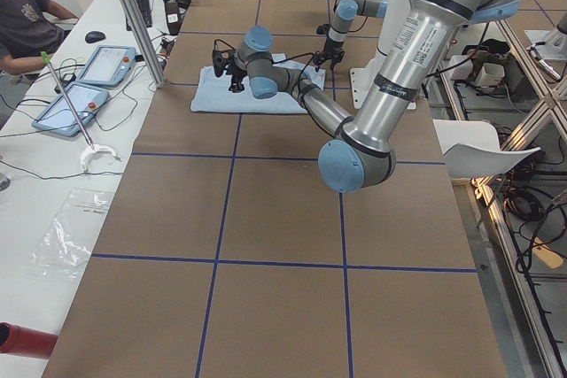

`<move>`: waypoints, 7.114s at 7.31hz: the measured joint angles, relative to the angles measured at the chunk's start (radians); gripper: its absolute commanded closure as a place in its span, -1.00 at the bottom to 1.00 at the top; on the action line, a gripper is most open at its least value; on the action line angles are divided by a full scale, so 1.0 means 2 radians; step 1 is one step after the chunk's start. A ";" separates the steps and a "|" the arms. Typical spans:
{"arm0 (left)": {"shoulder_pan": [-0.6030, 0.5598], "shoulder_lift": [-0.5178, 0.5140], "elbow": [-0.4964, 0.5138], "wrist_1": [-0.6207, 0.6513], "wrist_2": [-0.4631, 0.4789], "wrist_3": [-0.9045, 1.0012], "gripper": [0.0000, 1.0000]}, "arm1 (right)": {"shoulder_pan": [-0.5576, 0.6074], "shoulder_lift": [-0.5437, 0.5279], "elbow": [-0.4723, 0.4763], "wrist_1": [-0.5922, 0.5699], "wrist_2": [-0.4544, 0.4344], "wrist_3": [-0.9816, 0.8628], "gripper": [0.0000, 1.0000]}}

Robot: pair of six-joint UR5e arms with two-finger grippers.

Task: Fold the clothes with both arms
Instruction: 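Move the right gripper to the shirt corner nearest the robot, then lower the left gripper to the other near corner of the shirt, then grasp both near corners and lift them away from the robot over the shirt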

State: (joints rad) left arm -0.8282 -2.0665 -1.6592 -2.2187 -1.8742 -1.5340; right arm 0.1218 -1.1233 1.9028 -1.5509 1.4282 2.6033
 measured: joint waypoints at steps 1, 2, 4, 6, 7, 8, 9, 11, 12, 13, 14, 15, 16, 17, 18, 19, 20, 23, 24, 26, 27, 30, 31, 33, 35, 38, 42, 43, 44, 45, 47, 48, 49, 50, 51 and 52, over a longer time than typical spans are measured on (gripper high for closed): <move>0.000 0.000 -0.001 0.001 0.000 0.000 -0.32 | 0.002 0.004 -0.003 0.000 0.000 -0.002 -0.70; 0.000 0.002 -0.001 0.002 0.000 0.000 -0.32 | 0.004 0.010 -0.009 0.000 0.000 -0.003 -0.70; 0.000 0.008 -0.002 0.002 0.000 0.000 -0.32 | 0.004 0.019 -0.022 0.000 0.000 -0.007 -0.69; 0.000 0.008 -0.003 0.002 0.000 0.000 -0.32 | 0.004 0.021 -0.027 -0.004 0.003 -0.012 -0.28; 0.000 0.008 -0.003 0.002 0.000 0.000 -0.32 | 0.004 0.021 -0.027 -0.005 0.003 -0.013 0.40; 0.000 0.008 -0.003 0.002 0.000 0.000 -0.32 | 0.005 0.021 -0.027 -0.006 0.004 -0.013 0.88; 0.000 0.009 -0.003 0.002 0.000 0.000 -0.30 | 0.006 0.022 -0.027 -0.006 0.003 -0.013 1.00; 0.000 0.010 -0.006 0.002 0.000 0.000 -0.30 | 0.010 0.026 -0.028 -0.002 0.002 -0.013 1.00; 0.000 0.010 -0.009 0.003 -0.001 -0.001 -0.29 | 0.015 0.028 -0.028 -0.001 0.003 -0.013 1.00; 0.000 0.011 -0.016 0.009 -0.001 -0.001 -0.29 | 0.021 0.031 -0.027 -0.001 0.004 -0.013 1.00; 0.003 0.014 -0.026 0.019 -0.001 -0.014 -0.27 | 0.025 0.032 -0.024 -0.003 0.006 -0.013 1.00; 0.013 0.031 -0.045 0.024 0.000 -0.039 -0.27 | 0.027 0.032 -0.020 -0.005 0.009 -0.013 1.00; 0.032 0.063 -0.077 0.025 0.005 -0.065 -0.26 | 0.027 0.030 -0.015 -0.006 0.012 -0.013 1.00; 0.056 0.091 -0.103 0.025 0.017 -0.098 -0.22 | 0.028 0.028 -0.009 -0.007 0.014 -0.013 1.00; 0.089 0.106 -0.119 0.025 0.043 -0.145 -0.21 | 0.028 0.026 -0.006 -0.007 0.015 -0.013 1.00; 0.139 0.114 -0.130 0.028 0.084 -0.207 -0.21 | 0.029 0.024 -0.004 -0.008 0.016 -0.013 1.00; 0.197 0.117 -0.139 0.038 0.130 -0.259 -0.20 | 0.029 0.022 -0.003 -0.008 0.016 -0.014 1.00; 0.310 0.119 -0.142 0.093 0.213 -0.309 -0.20 | 0.029 0.016 0.001 -0.008 0.017 -0.014 1.00; 0.323 0.119 -0.139 0.101 0.218 -0.313 -0.20 | 0.029 0.015 0.003 -0.008 0.017 -0.014 1.00; 0.334 0.119 -0.136 0.106 0.221 -0.316 -0.18 | 0.030 0.014 0.005 -0.008 0.017 -0.014 1.00; 0.337 0.119 -0.135 0.106 0.221 -0.318 -0.09 | 0.030 0.015 0.006 -0.008 0.019 -0.014 1.00; 0.347 0.120 -0.135 0.107 0.222 -0.327 0.46 | 0.029 0.015 0.008 -0.008 0.023 -0.014 1.00; 0.347 0.120 -0.135 0.107 0.222 -0.330 0.88 | 0.029 0.015 0.009 -0.008 0.024 -0.014 1.00; 0.347 0.120 -0.134 0.107 0.222 -0.336 1.00 | 0.030 0.014 0.012 -0.008 0.024 -0.014 1.00; 0.347 0.119 -0.137 0.114 0.222 -0.337 1.00 | 0.031 0.014 0.012 -0.008 0.024 -0.014 1.00; 0.347 0.118 -0.163 0.119 0.222 -0.337 1.00 | 0.032 0.012 0.024 -0.017 0.024 -0.015 1.00; 0.368 0.119 -0.253 0.151 0.222 -0.383 1.00 | 0.014 -0.026 0.121 -0.059 0.023 -0.013 1.00; 0.372 0.118 -0.286 0.174 0.222 -0.392 1.00 | 0.007 -0.033 0.151 -0.079 0.023 -0.012 1.00; 0.371 0.117 -0.312 0.189 0.222 -0.396 1.00 | 0.007 -0.035 0.178 -0.098 0.023 -0.012 1.00; 0.362 0.114 -0.323 0.195 0.220 -0.392 1.00 | 0.017 -0.030 0.194 -0.110 0.024 -0.013 1.00; 0.312 0.090 -0.315 0.199 0.215 -0.345 1.00 | 0.069 -0.002 0.176 -0.116 0.046 -0.060 1.00; 0.280 0.076 -0.294 0.198 0.206 -0.320 1.00 | 0.111 0.023 0.142 -0.115 0.075 -0.096 1.00; 0.246 0.056 -0.260 0.194 0.192 -0.295 1.00 | 0.150 0.051 0.100 -0.113 0.100 -0.128 1.00; 0.211 0.037 -0.218 0.183 0.180 -0.270 1.00 | 0.183 0.076 0.051 -0.101 0.117 -0.158 1.00; 0.180 0.024 -0.175 0.159 0.170 -0.250 1.00 | 0.212 0.104 -0.009 -0.076 0.136 -0.181 1.00; 0.155 0.012 -0.128 0.129 0.161 -0.234 1.00 | 0.236 0.136 -0.078 -0.047 0.152 -0.199 1.00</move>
State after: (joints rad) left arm -0.5184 -2.0423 -1.9154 -1.9608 -1.5526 -2.0017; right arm 0.5929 -0.8517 1.7459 -1.6452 1.7321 2.2058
